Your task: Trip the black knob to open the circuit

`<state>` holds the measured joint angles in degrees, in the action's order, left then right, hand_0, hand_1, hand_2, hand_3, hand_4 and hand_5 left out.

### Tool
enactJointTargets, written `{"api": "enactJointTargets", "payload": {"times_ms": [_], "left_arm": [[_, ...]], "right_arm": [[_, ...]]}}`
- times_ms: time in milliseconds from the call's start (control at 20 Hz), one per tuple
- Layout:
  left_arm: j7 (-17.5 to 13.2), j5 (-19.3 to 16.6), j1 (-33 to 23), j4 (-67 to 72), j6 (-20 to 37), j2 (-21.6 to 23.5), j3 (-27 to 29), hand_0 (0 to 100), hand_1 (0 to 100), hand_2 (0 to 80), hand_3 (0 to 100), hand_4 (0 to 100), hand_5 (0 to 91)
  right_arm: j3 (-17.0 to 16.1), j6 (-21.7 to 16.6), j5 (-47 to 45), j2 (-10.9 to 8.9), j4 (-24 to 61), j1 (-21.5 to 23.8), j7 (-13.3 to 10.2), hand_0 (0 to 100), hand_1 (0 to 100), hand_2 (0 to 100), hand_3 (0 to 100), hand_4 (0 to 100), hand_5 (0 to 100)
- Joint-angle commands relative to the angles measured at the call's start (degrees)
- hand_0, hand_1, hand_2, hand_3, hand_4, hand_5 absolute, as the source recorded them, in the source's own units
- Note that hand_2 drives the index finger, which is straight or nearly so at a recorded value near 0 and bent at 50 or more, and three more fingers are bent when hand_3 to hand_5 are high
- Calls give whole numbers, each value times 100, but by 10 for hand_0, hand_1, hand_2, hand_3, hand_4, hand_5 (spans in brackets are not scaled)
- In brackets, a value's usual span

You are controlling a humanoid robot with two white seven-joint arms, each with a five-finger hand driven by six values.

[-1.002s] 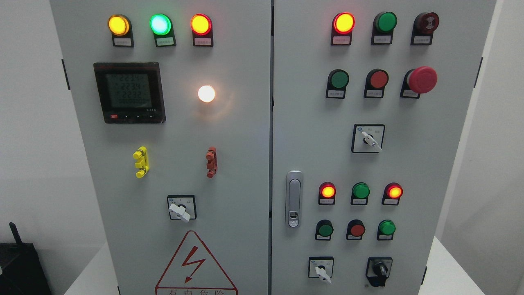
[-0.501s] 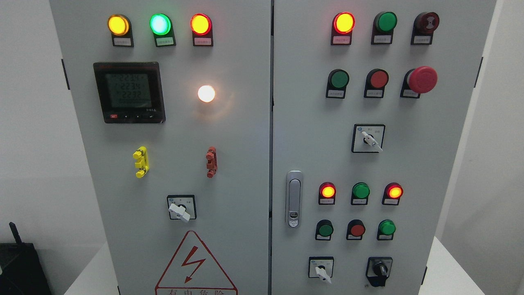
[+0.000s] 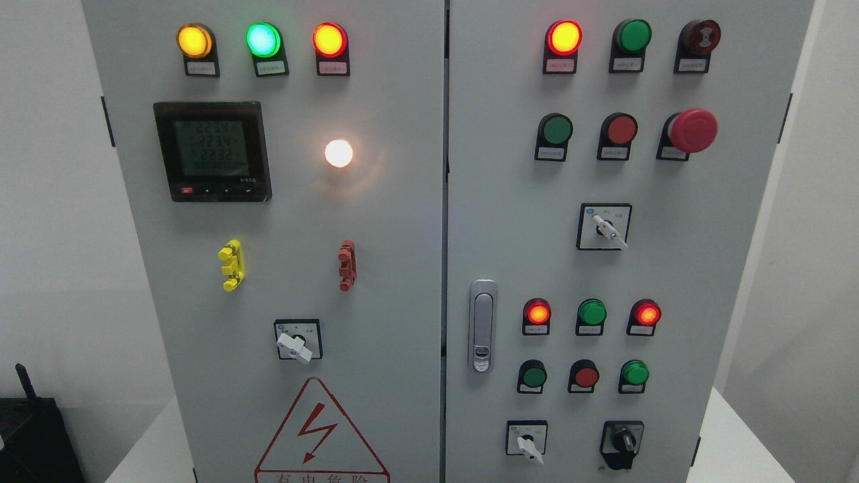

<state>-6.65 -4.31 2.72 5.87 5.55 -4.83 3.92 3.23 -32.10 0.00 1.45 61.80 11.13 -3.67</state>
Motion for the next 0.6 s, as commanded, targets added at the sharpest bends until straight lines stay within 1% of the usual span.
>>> {"api": "enactJointTargets", "payload": {"times_ms": [0, 100, 150, 251, 351, 401, 451, 501, 551], "left_arm": [[-3, 0, 0, -112, -2, 0, 4, 120, 389, 0, 0, 0, 0], [-3, 0, 0, -112, -2, 0, 3, 120, 389, 0, 0, 0, 0], [-3, 0, 0, -112, -2, 0, 4, 120, 389, 0, 0, 0, 0], [-3, 0, 0, -112, -2, 0, 4, 120, 389, 0, 0, 0, 0], [-3, 0, 0, -112, -2, 0, -5, 120, 389, 0, 0, 0, 0], [-3, 0, 0, -112, -2, 0, -5, 120, 389, 0, 0, 0, 0], [-3, 0, 0, -112, -2, 0, -5, 120, 389, 0, 0, 0, 0], [-3, 0, 0, -112, -2, 0, -5, 120, 389, 0, 0, 0, 0], [-3, 0, 0, -112, -2, 0, 3, 120, 389, 0, 0, 0, 0]], "right_arm": [[-164, 19, 44, -74, 1535, 293, 6, 0, 120, 0, 179, 61, 0], [-217, 106, 44, -100, 1834, 346, 6, 0, 116, 0, 181, 62, 0], [-235, 203, 35, -153, 1984, 381, 6, 0, 112, 0, 187, 71, 0], [-252, 353, -43, -188, 2239, 416, 6, 0, 112, 0, 204, 108, 0], [-244, 449, -280, -206, 2494, 434, 15, 0, 111, 0, 270, 204, 0], [-244, 563, -351, -224, 2634, 442, 24, 0, 111, 0, 289, 219, 0], [-252, 660, -386, -293, 2758, 460, 24, 0, 111, 0, 314, 258, 12], [-252, 722, -404, -346, 2872, 460, 24, 0, 110, 0, 343, 293, 29], [-252, 740, -448, -373, 2951, 460, 32, 0, 109, 0, 355, 306, 39]]}}
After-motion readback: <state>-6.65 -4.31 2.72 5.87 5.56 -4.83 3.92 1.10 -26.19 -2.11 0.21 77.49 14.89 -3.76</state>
